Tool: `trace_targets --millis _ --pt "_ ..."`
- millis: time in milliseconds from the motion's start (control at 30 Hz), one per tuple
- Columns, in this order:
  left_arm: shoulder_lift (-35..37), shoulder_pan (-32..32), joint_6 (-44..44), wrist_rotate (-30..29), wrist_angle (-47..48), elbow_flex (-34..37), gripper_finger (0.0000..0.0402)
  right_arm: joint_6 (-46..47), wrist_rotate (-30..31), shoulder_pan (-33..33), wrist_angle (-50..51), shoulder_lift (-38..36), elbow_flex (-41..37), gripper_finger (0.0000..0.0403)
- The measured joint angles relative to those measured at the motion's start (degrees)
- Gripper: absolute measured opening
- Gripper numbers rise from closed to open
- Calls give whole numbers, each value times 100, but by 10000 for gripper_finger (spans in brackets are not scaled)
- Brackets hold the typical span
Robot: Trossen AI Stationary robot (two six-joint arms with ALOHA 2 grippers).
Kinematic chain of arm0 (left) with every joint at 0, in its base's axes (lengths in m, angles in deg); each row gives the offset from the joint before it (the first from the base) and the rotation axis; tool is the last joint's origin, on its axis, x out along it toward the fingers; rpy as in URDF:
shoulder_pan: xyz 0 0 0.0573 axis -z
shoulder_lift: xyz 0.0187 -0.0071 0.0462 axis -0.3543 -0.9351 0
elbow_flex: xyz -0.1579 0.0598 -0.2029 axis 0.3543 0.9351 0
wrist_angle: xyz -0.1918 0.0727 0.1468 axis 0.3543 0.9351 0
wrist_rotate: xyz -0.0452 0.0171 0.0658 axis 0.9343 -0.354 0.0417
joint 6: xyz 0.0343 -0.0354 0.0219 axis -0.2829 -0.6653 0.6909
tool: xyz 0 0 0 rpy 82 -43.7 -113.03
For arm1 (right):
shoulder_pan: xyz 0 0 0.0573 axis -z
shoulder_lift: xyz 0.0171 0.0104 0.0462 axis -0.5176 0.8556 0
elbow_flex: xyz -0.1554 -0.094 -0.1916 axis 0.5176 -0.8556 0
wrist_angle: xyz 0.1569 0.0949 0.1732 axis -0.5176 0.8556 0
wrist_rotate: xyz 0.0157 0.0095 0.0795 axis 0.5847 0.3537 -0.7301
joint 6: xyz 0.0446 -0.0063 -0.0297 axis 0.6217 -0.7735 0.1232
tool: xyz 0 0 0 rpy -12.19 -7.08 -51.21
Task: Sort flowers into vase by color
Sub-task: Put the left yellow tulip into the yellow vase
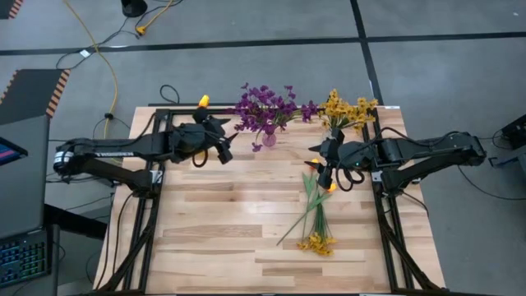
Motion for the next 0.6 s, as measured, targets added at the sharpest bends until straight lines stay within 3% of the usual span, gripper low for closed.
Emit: trace_targets --millis 300,600 --pt "582 34 -341 856 387 0 227 646 -71 -7 302 0 0 239" --pt "735 533 -1084 1136 1232 0 227 2036 -350 -113 1066 24 0 239"
